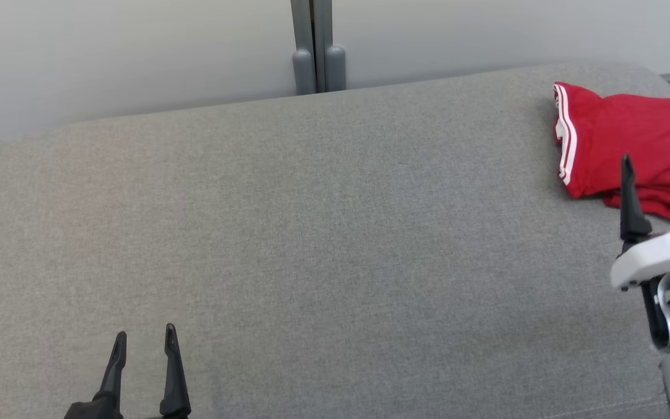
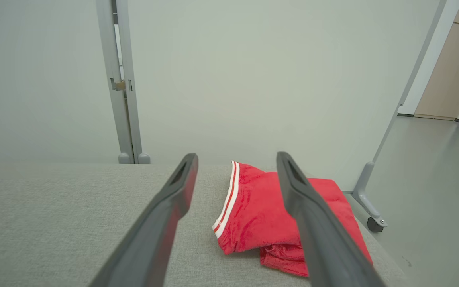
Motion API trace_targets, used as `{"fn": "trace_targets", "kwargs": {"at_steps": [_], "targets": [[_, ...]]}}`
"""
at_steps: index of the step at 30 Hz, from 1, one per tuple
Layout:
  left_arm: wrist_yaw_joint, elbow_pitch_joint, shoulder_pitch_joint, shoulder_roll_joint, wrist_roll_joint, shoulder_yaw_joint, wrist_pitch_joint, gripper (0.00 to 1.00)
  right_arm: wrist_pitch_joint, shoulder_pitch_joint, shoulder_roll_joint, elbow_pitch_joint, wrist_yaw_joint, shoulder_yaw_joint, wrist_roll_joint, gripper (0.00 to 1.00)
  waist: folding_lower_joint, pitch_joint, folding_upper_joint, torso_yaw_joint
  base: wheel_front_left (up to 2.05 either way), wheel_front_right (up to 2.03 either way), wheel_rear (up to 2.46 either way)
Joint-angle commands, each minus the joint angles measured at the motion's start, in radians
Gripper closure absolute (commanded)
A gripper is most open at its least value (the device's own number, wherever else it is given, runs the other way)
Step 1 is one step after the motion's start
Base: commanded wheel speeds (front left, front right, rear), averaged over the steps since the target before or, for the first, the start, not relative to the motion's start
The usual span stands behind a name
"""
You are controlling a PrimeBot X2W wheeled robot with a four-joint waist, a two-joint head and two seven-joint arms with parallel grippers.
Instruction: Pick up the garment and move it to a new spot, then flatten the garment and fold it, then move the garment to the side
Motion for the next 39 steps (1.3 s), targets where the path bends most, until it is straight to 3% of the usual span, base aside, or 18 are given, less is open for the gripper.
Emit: {"fn": "trace_targets", "kwargs": {"at_steps": [1,6,12,21,22,26,39], "targets": [[0.0,0.008,0.017,0.003,0.008,0.011,0.0,0.0,-0.004,0.06,0.025,-0.048,-0.002,-0.005,-0.01,0.0,0.0,-0.069,0.0,0.041,0.0,0.0,0.0],[-0.013,0.033,0.027,0.003,0.016,0.021,0.0,0.0,-0.004,0.24,0.123,-0.174,-0.002,0.017,-0.045,0.0,0.0,-0.084,0.0,0.049,0.0,0.0,0.0],[-0.013,0.052,0.039,0.003,0.01,0.034,0.0,0.0,-0.004,0.382,0.2,-0.212,-0.002,0.054,-0.081,0.0,0.0,-0.097,0.0,0.046,0.0,0.0,0.0],[-0.021,0.068,0.043,0.003,-0.002,0.039,0.0,0.0,-0.004,0.433,0.229,-0.207,-0.002,0.09,-0.099,0.0,0.0,-0.105,0.0,0.036,0.0,0.0,0.0],[-0.021,0.066,0.035,0.0,-0.002,0.037,0.0,1.0,-0.001,0.43,0.23,-0.208,0.0,0.091,-0.094,1.0,0.0,-0.105,0.0,0.036,0.0,0.0,0.0],[-0.025,0.089,0.031,-0.002,-0.029,0.034,0.006,1.0,0.011,0.425,0.235,-0.182,0.0,0.083,-0.068,1.0,0.0,-0.105,0.0,0.036,0.0,0.0,0.0],[-0.048,0.109,-0.027,0.0,-0.267,0.058,0.07,1.0,0.076,0.399,0.235,-0.19,0.0,0.07,0.207,1.0,0.0,-0.1,0.0,0.036,0.0,0.0,0.0]]}}
